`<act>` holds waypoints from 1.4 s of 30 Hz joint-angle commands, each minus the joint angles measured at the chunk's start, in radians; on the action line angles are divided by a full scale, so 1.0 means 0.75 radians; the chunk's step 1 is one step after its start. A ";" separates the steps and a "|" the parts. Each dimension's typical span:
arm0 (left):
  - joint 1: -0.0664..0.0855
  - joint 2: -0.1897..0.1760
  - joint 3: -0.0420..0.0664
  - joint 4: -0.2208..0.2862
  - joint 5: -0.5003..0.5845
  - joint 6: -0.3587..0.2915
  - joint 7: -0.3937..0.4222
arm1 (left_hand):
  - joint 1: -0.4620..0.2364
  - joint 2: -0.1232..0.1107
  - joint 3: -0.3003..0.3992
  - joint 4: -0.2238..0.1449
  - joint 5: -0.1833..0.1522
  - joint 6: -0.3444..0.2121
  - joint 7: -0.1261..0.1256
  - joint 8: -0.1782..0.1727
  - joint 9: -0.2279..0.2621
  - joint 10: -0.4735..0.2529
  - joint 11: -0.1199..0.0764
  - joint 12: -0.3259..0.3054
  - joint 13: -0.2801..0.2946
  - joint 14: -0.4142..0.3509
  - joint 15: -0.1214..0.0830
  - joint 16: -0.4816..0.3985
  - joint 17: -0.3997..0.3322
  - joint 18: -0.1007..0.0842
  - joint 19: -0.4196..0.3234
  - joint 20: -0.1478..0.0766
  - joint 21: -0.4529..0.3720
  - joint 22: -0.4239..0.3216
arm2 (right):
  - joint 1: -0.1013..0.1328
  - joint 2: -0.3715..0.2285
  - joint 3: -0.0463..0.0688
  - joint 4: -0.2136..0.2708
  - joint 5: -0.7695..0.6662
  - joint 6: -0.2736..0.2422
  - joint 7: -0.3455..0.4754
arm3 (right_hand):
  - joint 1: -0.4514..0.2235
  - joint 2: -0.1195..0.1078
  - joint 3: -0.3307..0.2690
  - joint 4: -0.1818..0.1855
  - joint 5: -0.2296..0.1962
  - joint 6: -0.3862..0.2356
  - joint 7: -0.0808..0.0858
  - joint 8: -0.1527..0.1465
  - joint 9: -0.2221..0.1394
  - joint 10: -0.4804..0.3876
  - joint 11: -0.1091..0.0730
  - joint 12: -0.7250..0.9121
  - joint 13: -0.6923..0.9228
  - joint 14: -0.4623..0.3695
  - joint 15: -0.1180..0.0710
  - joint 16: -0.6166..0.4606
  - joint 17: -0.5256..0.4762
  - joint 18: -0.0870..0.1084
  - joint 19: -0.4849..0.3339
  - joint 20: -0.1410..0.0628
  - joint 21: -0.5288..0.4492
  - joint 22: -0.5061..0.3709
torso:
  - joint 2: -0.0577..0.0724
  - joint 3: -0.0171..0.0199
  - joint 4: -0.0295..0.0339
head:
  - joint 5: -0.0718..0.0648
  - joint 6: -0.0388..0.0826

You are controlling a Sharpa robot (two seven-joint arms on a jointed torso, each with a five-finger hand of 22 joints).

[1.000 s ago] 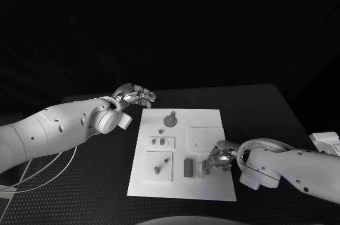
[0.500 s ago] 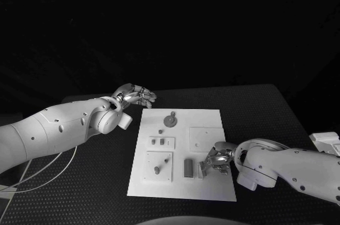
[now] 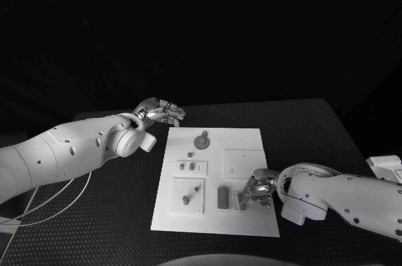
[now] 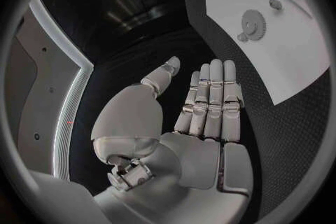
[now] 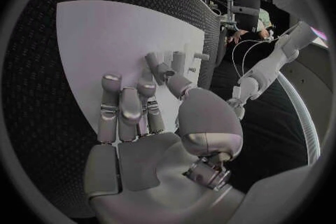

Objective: Assemble the parts on the task board

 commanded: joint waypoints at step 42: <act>0.001 -0.002 0.001 0.004 0.006 0.024 0.004 | -0.013 -0.001 0.001 0.010 0.002 -0.010 0.001 0.005 -0.003 0.008 0.003 -0.007 -0.002 0.014 0.001 -0.012 0.007 0.016 0.010 0.000 -0.007 0.002 | -0.009 0.042 -0.003 -0.015 -0.032 0.088 0.021 | -0.194 0.030 0.047 0.002 0.005 0.036 0.007 0.023 -0.053 0.013 -0.016 0.009 -0.008 0.007 -0.014 0.006 0.002 0.040 0.013 -0.011 -0.007 0.021 | 0.000 -0.0002 -0.0004 | 0.006 -0.006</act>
